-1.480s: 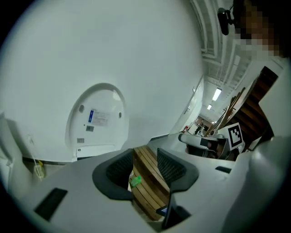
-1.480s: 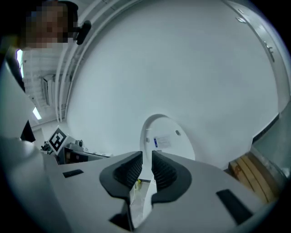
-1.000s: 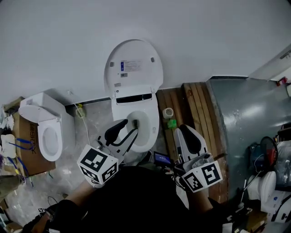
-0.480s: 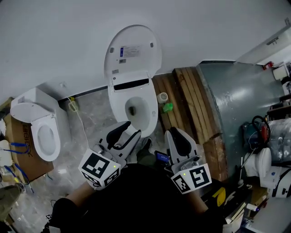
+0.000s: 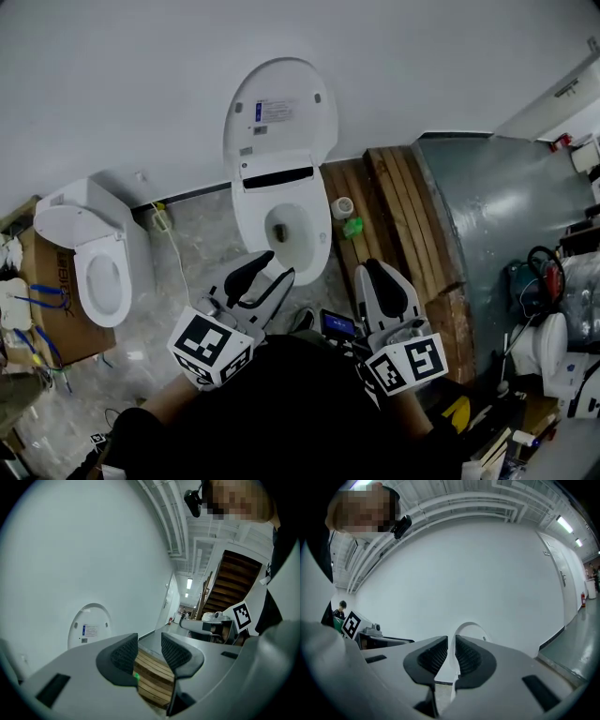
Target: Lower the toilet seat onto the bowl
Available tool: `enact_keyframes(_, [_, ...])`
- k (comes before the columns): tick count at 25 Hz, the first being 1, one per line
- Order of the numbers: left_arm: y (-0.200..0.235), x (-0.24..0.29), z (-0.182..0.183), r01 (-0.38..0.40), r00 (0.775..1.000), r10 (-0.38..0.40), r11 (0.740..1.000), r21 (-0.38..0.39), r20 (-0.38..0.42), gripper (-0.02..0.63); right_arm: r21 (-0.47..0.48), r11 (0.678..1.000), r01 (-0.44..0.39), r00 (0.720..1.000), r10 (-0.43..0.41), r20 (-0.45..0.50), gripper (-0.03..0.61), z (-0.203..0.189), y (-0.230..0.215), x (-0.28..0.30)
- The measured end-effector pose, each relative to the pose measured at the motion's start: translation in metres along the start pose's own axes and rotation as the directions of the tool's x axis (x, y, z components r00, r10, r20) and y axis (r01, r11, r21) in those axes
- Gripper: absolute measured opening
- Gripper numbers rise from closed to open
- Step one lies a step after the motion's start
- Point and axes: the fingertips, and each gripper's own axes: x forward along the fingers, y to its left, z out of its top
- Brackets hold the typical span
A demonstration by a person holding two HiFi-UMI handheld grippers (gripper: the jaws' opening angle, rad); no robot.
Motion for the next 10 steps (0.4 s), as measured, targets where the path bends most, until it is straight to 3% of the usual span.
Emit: enact_keyframes(10, [-0.026,0.023,0.002,-0.009,1.0,0.009,1.0,0.029,-0.003,0.166,0.013,0.999,-0.04,0.999,0.04,0.009,0.072,-0.001,-0.021,-0.013])
